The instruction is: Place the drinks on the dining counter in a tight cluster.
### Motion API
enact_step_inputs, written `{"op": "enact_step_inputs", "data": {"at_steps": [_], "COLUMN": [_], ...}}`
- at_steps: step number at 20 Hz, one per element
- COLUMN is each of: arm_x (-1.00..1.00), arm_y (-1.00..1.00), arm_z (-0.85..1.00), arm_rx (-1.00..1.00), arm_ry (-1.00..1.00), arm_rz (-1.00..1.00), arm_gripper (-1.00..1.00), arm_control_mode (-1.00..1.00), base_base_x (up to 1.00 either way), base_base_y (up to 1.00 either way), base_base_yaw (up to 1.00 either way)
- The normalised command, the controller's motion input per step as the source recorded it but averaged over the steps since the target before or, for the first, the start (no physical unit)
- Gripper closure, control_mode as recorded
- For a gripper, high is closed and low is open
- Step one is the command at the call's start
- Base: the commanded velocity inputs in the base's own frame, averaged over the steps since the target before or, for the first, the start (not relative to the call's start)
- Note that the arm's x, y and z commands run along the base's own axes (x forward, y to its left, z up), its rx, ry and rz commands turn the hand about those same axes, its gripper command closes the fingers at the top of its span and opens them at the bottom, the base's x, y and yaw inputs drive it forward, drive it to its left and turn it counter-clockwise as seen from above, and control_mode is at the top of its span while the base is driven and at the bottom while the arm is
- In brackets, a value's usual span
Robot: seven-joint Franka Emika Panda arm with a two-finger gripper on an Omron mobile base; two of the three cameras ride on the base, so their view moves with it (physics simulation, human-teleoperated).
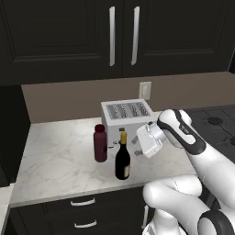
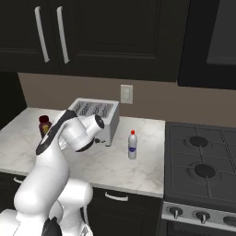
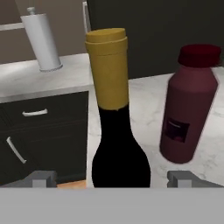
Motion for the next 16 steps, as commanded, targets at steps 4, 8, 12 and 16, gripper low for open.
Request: {"op": "enact_step_inputs", "data": {"at_steps": [4, 8, 12, 16], "arm_x": [0.0, 0.0, 0.0, 0.01], "arm_y": [0.11, 0.13, 0.11, 0.03], "arm_z": [0.0, -0.02, -0.09, -0.1], "arm_rx": [0.04, 0.02, 0.0, 0.0], "arm_ry": [0.0, 0.0, 0.01, 0.04], "arm_rz": [0.0, 0.0, 0.0, 0.0], "arm_gripper": [-1.0, -1.0, -1.0, -1.0], "arm_control_mode": [-1.0, -1.0, -1.0, -1.0], "base_base_x": [0.0, 0.0, 0.0, 0.0], "base_base_y": [0.0, 0.0, 0.0, 0.0], "base_base_yaw": [0.0, 0.0, 0.0, 0.0]}}
